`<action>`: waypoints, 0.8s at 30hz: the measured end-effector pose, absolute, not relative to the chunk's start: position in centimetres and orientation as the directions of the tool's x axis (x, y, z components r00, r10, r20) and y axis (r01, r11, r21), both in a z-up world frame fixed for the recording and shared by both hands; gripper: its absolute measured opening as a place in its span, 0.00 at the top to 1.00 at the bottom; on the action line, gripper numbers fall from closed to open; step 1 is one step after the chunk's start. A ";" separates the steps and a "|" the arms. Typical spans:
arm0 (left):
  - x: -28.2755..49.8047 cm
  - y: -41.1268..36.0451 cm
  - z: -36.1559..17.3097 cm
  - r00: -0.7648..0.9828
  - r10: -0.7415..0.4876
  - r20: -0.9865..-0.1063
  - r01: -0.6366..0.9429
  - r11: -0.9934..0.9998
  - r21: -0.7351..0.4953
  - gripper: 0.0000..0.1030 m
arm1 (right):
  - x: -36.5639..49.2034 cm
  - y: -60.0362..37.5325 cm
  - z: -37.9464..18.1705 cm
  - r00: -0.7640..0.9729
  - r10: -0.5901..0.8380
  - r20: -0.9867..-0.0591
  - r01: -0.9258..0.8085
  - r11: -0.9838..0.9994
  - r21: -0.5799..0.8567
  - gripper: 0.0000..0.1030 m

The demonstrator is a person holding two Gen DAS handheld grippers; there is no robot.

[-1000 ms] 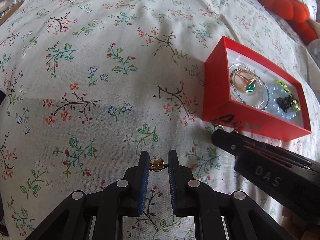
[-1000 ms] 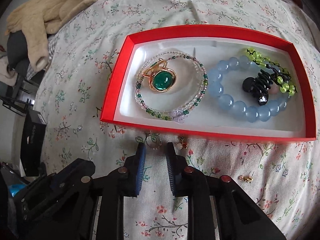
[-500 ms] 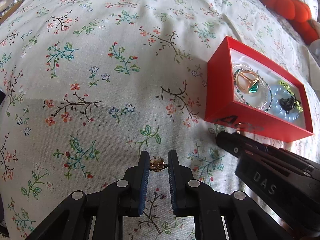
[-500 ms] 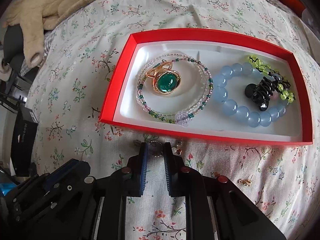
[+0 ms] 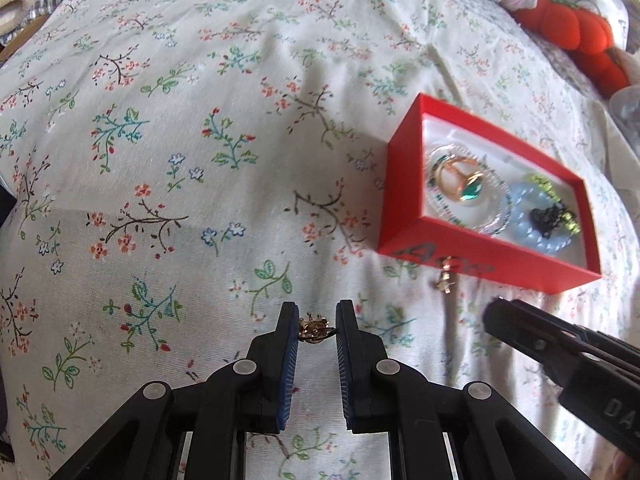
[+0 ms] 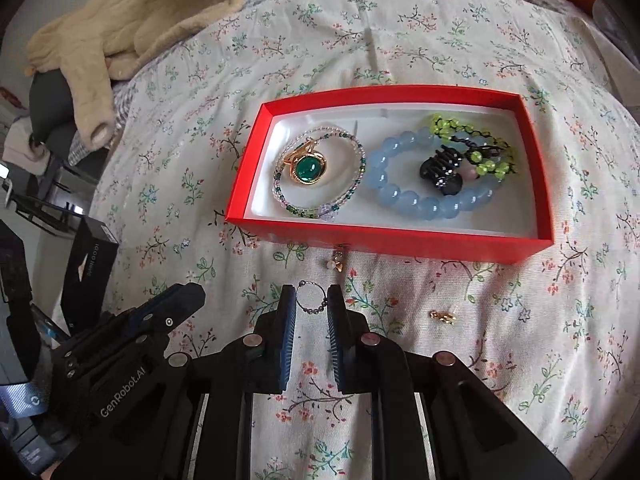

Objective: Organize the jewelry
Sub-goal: 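Lower both earrings into the red box and open both tools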

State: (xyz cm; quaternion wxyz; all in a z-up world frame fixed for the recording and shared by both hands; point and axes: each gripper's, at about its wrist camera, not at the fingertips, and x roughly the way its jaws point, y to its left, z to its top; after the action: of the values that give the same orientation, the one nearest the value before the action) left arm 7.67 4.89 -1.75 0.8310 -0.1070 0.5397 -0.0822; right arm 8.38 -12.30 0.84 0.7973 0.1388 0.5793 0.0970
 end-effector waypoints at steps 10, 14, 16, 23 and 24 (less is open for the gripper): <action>7.9 3.9 0.8 0.483 -0.320 -0.815 0.049 0.939 -0.339 0.87 | 6.7 -16.7 4.0 0.388 0.332 -0.860 0.022 0.929 0.369 0.84; 8.3 3.2 1.6 0.512 -0.355 -0.782 0.076 0.926 -0.371 0.87 | 6.6 -18.4 4.8 0.417 0.319 -0.851 0.040 0.929 0.367 0.84; 8.6 2.6 1.8 0.522 -0.374 -0.767 0.094 0.919 -0.384 0.87 | 6.7 -19.2 5.0 0.428 0.313 -0.848 0.053 0.928 0.369 0.84; 9.3 0.4 2.0 0.535 -0.401 -0.744 0.152 0.912 -0.382 0.87 | 7.4 -22.0 5.2 0.451 0.299 -0.841 0.093 0.921 0.378 0.84; 9.5 0.1 1.9 0.535 -0.398 -0.745 0.156 0.913 -0.376 0.87 | 7.5 -22.3 5.2 0.451 0.297 -0.841 0.096 0.921 0.377 0.84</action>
State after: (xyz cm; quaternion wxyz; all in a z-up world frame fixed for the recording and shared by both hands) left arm 9.45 0.14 1.92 0.8658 -0.1332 0.4550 -0.1600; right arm 7.55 -22.27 5.17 0.8306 0.1893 0.5202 0.0605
